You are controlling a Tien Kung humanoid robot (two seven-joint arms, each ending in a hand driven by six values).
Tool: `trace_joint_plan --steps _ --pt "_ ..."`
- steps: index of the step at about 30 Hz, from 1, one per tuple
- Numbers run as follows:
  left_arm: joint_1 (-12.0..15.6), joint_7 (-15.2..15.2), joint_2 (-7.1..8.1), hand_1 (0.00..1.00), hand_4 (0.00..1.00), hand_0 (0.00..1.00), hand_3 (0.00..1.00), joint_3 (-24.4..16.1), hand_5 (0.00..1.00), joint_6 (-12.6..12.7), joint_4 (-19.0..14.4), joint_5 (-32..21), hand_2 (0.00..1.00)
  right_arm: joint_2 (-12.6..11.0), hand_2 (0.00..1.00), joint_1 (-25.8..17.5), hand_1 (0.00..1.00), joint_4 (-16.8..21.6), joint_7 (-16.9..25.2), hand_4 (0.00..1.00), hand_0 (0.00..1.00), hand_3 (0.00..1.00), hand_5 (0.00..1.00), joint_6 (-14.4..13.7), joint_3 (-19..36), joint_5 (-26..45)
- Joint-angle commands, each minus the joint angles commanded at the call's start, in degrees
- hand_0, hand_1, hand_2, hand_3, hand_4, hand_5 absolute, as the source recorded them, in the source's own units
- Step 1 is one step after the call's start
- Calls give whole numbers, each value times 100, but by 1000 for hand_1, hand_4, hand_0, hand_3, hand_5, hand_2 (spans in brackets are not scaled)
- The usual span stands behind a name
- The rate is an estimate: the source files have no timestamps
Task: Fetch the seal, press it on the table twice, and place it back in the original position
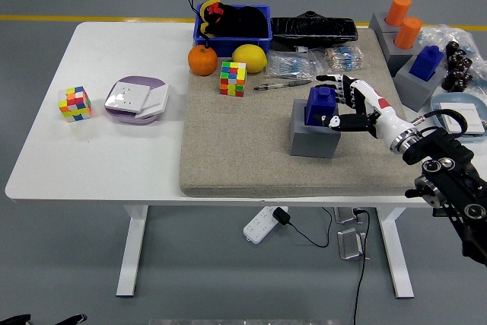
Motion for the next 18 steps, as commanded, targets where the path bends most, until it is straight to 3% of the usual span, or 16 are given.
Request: trace_joint_plan --steps 10,18 --pt "-5 -5 -6 785 680 814 801 1 420 -12 -1 2 763 22 734 18 720 -106 43 863 764 767 2 -47 -180 20" --pt "-6 1 -5 786 683 813 800 -14 420 -19 -4 26 764 43 699 131 684 -278 208 772 746 727 2 -292 -389 114"
